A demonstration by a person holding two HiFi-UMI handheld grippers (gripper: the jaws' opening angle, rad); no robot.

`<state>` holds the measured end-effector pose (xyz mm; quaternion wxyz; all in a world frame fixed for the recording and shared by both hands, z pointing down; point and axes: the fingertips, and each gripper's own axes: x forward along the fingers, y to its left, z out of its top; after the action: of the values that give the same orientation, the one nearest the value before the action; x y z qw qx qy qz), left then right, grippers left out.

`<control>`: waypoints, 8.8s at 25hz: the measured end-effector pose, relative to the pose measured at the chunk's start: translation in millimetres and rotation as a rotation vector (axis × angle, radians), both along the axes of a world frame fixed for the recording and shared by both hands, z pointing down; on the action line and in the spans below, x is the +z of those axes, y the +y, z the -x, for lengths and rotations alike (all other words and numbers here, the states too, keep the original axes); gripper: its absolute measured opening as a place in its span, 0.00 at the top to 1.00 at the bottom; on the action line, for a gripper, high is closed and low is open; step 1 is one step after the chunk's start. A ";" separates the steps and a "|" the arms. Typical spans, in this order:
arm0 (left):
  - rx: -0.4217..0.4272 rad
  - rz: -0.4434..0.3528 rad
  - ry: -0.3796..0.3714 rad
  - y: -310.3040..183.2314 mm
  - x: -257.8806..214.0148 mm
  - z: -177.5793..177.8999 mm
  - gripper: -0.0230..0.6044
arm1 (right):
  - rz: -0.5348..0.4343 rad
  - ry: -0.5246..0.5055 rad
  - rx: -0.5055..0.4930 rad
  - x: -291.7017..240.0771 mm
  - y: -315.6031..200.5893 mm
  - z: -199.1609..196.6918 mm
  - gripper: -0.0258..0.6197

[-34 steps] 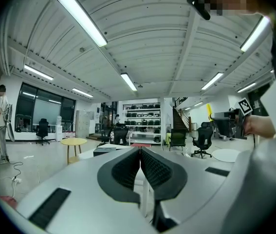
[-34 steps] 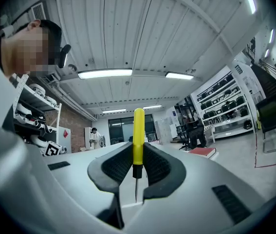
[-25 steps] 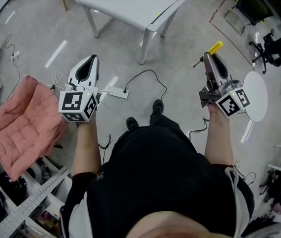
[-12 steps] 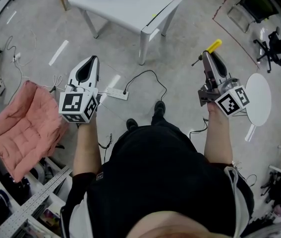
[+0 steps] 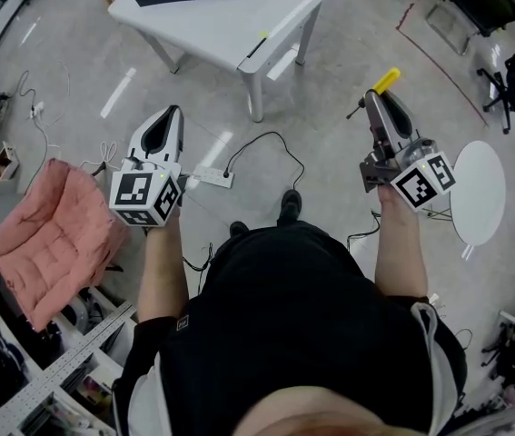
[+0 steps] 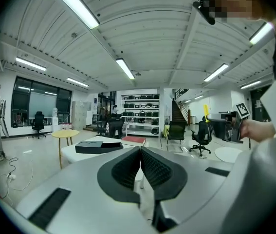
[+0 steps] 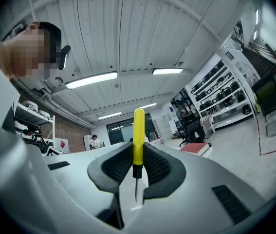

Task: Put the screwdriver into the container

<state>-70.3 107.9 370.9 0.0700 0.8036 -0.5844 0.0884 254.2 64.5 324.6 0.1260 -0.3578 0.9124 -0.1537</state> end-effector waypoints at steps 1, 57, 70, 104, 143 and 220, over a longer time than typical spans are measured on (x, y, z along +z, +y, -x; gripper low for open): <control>0.001 -0.001 -0.003 -5.4 -2.1 -9.6 0.94 | 0.002 -0.007 -0.005 1.2 -6.9 -7.7 0.84; -0.072 -0.055 0.057 -297.2 -0.4 123.4 0.94 | -0.010 0.109 -0.151 -11.6 -324.7 159.6 0.84; -0.145 -0.027 0.046 -368.3 10.9 132.6 0.94 | 0.012 0.136 -0.256 14.8 -423.0 188.9 0.84; -0.314 0.094 0.078 -481.5 70.7 159.1 0.94 | 0.213 0.374 -0.645 153.7 -598.1 350.9 0.84; -0.383 0.123 0.126 -440.6 100.0 175.4 0.94 | 0.407 1.108 -0.753 338.4 -615.8 395.9 0.84; -0.130 -0.097 -0.007 -268.2 -60.5 -34.5 0.94 | -0.153 0.135 -0.184 -37.0 -289.0 -37.1 0.91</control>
<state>-35.8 -160.3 310.4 0.0343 0.7661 -0.6392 0.0581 291.2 -224.5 287.6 0.0768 -0.2713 0.9569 -0.0701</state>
